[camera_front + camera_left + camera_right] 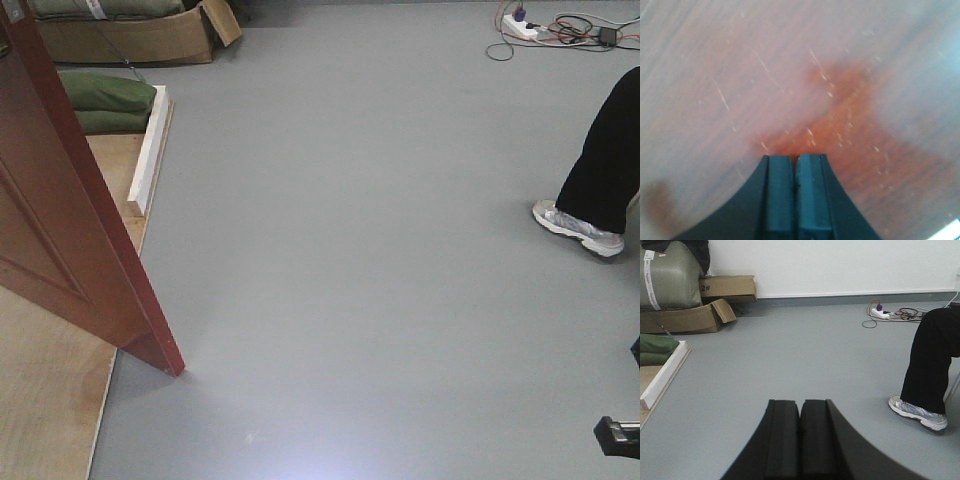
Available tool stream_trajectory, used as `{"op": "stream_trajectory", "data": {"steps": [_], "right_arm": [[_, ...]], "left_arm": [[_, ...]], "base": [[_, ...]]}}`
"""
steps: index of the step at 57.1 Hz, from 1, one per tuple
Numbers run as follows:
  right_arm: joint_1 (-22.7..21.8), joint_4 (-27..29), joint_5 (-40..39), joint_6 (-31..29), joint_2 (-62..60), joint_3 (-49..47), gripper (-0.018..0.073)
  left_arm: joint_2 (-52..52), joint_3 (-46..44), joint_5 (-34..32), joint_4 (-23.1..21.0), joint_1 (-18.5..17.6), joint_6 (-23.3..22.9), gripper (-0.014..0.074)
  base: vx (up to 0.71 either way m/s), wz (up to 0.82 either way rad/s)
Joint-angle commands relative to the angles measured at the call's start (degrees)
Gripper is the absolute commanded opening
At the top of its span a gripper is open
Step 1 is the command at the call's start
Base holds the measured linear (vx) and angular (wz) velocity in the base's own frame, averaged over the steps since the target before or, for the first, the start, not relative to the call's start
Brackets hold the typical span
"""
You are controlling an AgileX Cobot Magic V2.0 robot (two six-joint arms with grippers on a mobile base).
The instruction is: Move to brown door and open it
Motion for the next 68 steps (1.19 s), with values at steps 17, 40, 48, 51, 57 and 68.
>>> {"op": "stream_trajectory", "data": {"steps": [17, 40, 48, 51, 57, 68], "right_arm": [[-0.3, -0.01, -4.73, -0.32, -0.65, 0.35, 0.0], [-0.3, -0.01, -4.73, -0.32, -0.65, 0.35, 0.0], [-0.3, -0.01, -4.73, -0.32, -0.65, 0.35, 0.0], [-0.3, -0.01, -4.73, -0.32, -0.65, 0.35, 0.0], [-0.3, -0.01, -4.73, -0.32, -0.65, 0.35, 0.0], [-0.3, -0.01, -4.73, -0.32, -0.65, 0.35, 0.0]], "left_arm": [[-3.45, -1.62, -1.95, -2.79, -0.57, 0.05, -0.0003], [-3.45, -1.62, -1.95, -2.79, -0.57, 0.05, -0.0003], [-3.45, -1.62, -1.95, -2.79, -0.57, 0.05, -0.0003], [-3.45, -1.62, -1.95, -2.79, -0.57, 0.05, -0.0003], [-3.45, -1.62, -1.95, -2.79, -0.57, 0.05, -0.0003], [-3.45, -1.62, -1.95, -2.79, -0.57, 0.05, -0.0003]], "base": [[0.13, -0.08], [0.16, -0.01], [0.18, 0.06], [0.18, 0.05], [0.19, 0.06], [0.18, 0.05]]}}
